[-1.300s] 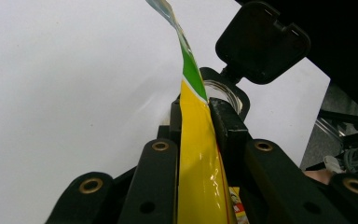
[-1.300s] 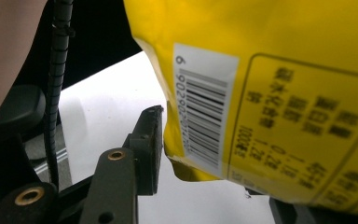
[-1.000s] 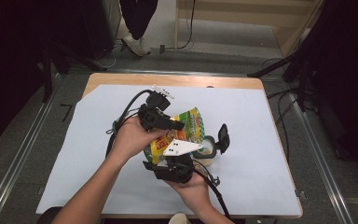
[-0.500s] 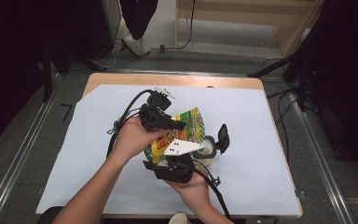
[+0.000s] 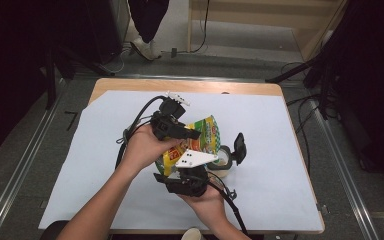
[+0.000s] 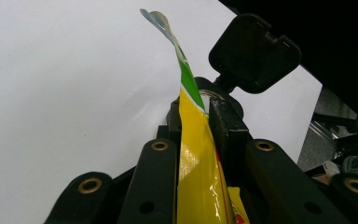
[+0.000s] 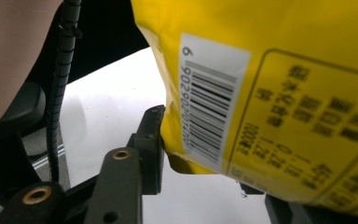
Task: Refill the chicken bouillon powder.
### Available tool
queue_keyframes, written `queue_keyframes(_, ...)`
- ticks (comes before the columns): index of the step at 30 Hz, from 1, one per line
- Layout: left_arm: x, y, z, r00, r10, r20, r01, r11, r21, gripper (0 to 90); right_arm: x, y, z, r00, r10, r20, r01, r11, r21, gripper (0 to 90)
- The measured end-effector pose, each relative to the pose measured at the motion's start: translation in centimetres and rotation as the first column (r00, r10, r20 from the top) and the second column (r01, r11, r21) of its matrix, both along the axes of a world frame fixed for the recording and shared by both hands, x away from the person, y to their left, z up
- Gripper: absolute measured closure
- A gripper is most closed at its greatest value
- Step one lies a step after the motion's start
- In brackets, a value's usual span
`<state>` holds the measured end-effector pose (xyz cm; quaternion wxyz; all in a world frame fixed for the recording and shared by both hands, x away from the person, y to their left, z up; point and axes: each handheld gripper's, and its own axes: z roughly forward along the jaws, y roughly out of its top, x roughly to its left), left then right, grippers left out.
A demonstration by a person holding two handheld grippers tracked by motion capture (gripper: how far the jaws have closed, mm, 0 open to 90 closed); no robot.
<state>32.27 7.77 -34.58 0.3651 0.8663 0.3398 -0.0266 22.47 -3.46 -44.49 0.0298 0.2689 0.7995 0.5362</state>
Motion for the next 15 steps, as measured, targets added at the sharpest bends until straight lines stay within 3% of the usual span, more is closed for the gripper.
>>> queue_keyframes(15,-0.27,-0.72,0.27,0.9997,-0.016,0.019,0.016,0.9998,0.008,80.3,0.08,-0.34,-0.01,0.9996,-0.019,-0.019,0.02,0.9998,0.006,63.1)
